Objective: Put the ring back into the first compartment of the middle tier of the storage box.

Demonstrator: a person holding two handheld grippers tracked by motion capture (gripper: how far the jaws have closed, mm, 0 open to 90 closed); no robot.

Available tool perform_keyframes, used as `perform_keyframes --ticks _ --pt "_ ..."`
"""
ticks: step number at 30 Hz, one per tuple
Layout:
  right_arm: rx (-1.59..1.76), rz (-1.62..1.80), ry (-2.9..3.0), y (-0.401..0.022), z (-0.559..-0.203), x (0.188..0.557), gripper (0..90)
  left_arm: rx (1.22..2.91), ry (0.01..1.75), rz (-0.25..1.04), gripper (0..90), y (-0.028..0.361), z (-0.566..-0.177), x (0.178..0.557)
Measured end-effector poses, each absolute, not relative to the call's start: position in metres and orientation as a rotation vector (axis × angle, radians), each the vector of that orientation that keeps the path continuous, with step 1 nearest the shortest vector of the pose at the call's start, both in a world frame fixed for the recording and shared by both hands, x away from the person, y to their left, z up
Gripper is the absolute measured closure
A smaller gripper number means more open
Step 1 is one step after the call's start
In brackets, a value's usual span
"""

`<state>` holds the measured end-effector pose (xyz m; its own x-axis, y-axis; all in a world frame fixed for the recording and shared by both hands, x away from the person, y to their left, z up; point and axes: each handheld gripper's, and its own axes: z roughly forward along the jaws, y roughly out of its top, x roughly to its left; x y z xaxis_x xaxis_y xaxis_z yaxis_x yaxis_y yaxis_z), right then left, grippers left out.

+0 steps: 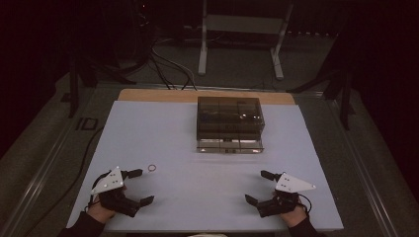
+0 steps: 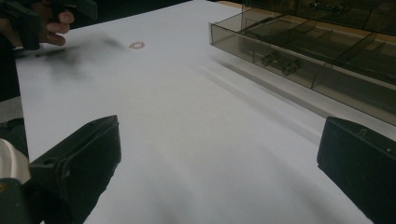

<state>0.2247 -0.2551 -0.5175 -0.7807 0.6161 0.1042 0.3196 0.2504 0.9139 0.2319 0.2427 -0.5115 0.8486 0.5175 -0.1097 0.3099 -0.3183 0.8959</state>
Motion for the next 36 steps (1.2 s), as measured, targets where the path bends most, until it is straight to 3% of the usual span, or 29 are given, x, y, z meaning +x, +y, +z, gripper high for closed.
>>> perform_keyframes --ticks 36 --pt "0.866 1.545 2.24 -0.2552 -0.515 0.2235 0.0 1.95 0.551 0.186 1.0 0.2373 -0.506 0.2317"
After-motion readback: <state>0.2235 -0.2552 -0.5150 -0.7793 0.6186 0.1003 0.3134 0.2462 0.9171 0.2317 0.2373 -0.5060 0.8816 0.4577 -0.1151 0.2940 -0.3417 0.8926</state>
